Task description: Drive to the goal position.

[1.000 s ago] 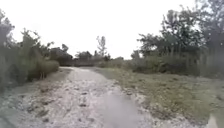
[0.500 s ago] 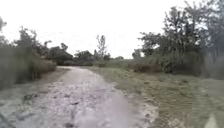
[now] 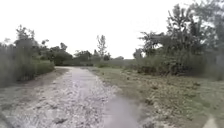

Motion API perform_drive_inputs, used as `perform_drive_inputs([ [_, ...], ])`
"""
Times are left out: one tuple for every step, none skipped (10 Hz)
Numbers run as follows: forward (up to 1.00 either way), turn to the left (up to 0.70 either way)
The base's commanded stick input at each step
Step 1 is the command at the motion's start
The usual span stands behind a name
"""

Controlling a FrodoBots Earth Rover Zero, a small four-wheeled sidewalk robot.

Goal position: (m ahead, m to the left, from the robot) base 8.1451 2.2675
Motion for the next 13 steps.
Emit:
perform_drive_inputs([
  [1.00,0.00],
  [1.00,0.03],
  [1.00,0.10],
  [1.00,0.40],
  [1.00,0.40],
  [1.00,0.40],
  [1.00,0.40],
  [1.00,0.25],
  [1.00,0.00],
  [1.00,0.00],
  [1.00,0.00],
  [1.00,0.00],
  [1.00,0.00],
])
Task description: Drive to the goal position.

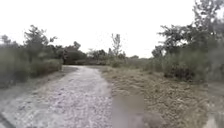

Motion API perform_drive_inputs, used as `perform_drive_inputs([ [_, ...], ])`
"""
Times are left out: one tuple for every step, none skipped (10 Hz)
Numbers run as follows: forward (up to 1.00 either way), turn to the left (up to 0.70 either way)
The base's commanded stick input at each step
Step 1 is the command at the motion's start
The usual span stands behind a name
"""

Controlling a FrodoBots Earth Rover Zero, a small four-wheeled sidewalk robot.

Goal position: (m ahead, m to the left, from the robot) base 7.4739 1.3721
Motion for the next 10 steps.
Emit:
perform_drive_inputs([
  [1.00,0.00],
  [1.00,0.00],
  [1.00,0.00],
  [1.00,0.00],
  [1.00,0.00],
  [1.00,0.00],
  [1.00,0.00],
  [1.00,0.00],
  [1.00,0.00],
  [1.00,0.00],
])
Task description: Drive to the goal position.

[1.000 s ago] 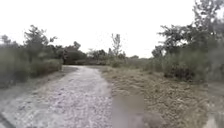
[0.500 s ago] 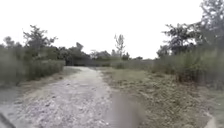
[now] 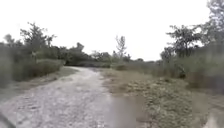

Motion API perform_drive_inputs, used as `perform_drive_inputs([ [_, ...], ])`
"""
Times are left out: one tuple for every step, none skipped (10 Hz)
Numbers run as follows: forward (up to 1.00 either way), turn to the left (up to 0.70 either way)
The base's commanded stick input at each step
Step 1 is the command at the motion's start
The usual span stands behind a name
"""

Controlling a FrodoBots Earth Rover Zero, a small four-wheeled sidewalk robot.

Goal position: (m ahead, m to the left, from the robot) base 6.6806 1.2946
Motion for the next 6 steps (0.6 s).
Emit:
perform_drive_inputs([
  [1.00,0.03],
  [1.00,0.30],
  [1.00,0.40],
  [1.00,0.40],
  [1.00,0.40],
  [1.00,0.19],
])
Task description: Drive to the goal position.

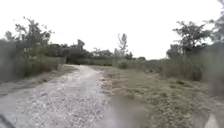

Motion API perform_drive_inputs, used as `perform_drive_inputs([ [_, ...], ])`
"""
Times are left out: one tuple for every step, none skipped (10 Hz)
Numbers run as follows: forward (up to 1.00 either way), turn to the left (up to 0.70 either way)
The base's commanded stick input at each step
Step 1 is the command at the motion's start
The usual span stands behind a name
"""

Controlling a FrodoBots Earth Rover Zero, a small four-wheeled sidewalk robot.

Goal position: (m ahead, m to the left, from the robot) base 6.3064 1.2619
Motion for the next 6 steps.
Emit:
perform_drive_inputs([
  [1.00,0.02],
  [1.00,0.00],
  [1.00,0.00],
  [1.00,0.00],
  [1.00,0.00],
  [1.00,0.00],
])
